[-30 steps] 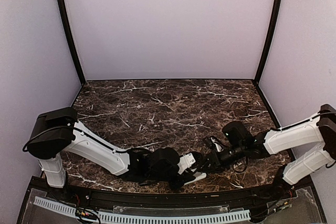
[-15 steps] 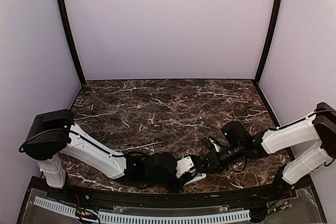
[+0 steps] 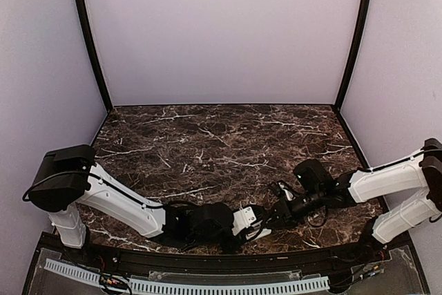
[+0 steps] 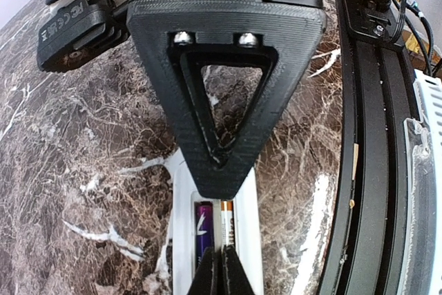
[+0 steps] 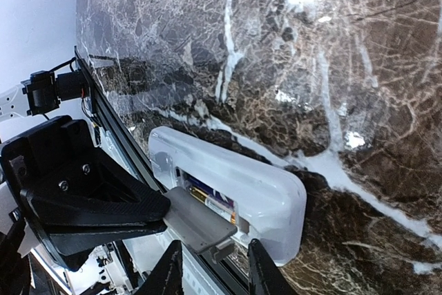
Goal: Load the batteries into the remote control
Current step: Pass from the right arm to the left, then pass from the left arm to the right
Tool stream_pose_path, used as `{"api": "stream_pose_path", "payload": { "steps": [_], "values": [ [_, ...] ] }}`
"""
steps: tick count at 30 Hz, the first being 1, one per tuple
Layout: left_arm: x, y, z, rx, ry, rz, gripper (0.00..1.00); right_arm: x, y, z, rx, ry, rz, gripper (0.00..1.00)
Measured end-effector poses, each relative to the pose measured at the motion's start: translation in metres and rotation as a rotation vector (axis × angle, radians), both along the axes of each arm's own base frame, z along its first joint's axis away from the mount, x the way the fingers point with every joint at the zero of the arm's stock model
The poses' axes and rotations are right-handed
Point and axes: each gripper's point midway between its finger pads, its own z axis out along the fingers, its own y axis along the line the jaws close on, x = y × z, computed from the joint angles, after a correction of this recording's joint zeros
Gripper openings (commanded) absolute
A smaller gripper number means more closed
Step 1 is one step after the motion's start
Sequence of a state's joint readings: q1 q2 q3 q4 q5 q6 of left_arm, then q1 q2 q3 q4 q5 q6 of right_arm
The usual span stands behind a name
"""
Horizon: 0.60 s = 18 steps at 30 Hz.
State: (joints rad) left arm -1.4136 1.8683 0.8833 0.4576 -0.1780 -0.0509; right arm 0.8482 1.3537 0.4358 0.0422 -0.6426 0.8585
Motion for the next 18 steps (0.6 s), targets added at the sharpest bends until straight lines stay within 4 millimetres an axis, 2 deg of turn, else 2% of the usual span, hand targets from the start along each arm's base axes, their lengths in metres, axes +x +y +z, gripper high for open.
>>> {"api": "stream_pose_path", "payload": {
  "steps": [5, 10, 14, 18],
  "values": [
    [0.001, 0.001, 0.0, 0.014, -0.04, 0.007, 0.0, -0.002, -0.009, -0.002, -0.046, 0.004, -0.019, 0.3],
    [-0.001, 0.012, 0.003, 0.052, -0.098, 0.006, 0.0, -0.003, -0.02, -0.001, -0.099, 0.007, -0.052, 0.41],
    [-0.004, 0.031, 0.01, 0.111, -0.23, -0.012, 0.0, 0.006, -0.019, 0.021, -0.087, -0.026, -0.099, 0.5],
    [-0.001, 0.039, 0.035, 0.124, -0.435, -0.009, 0.0, 0.02, -0.011, 0.057, -0.027, -0.077, -0.148, 0.58]
  ]
}}
